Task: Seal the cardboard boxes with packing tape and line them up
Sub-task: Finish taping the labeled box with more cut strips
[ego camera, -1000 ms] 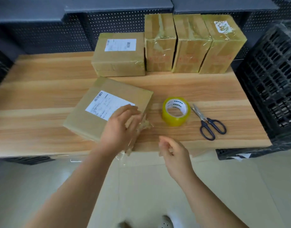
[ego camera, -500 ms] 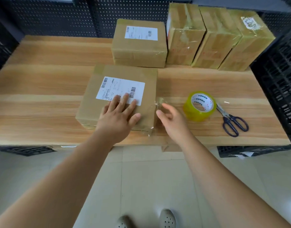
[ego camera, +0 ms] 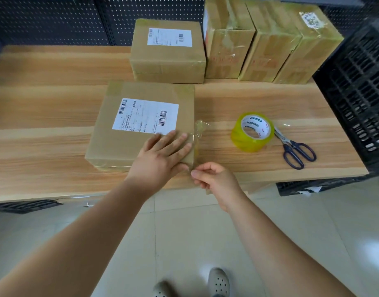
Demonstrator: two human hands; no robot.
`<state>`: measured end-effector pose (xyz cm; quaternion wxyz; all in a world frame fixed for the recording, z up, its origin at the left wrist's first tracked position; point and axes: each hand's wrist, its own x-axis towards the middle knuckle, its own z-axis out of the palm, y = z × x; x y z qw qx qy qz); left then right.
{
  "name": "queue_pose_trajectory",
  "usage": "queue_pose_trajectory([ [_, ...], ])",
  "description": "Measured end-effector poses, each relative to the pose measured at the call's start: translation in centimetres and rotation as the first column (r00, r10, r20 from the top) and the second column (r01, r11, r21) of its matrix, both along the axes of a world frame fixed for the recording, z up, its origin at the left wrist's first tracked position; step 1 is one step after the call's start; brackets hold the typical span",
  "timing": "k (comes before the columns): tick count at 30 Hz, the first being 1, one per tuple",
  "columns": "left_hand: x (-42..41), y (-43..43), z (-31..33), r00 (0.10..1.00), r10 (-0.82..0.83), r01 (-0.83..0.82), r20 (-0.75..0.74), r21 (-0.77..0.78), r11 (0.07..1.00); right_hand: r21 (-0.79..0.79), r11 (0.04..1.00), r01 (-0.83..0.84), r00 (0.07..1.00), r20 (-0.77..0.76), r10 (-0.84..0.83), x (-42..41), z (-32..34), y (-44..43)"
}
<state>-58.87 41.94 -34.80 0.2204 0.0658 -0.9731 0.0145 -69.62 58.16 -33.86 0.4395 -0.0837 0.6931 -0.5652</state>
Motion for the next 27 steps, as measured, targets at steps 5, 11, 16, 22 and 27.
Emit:
queue_pose_trajectory([
  [5, 0.0, -0.3, -0.9, 0.996, -0.012, 0.002, -0.084, -0.115, 0.993, 0.007, 1.000, -0.005, 0.978, -0.208, 0.006, 0.0, -1.2, -0.7],
  [11, -0.1, -0.2, -1.0, 0.998, 0.016, -0.024, -0.056, -0.136, 0.990, 0.087, 0.993, -0.077, 0.908, -0.405, 0.106, -0.5, -1.6, -1.3],
  [16, 0.7, -0.6, -0.8, 0.991, 0.051, -0.037, 0.120, -0.117, 0.992, 0.294, 0.944, -0.150, 0.741, -0.599, 0.304, -0.8, -2.5, 0.2],
  [22, -0.5, 0.9, -1.2, 0.990, 0.110, -0.113, -0.092, -0.023, 0.993, -0.043, 0.988, 0.147, 0.783, -0.606, -0.143, 2.3, -2.4, 1.2],
  [27, -0.5, 0.7, -1.2, 0.992, 0.095, -0.097, -0.083, -0.018, 0.995, -0.049, 0.987, 0.154, 0.835, -0.527, -0.157, 4.3, -2.5, -0.5],
])
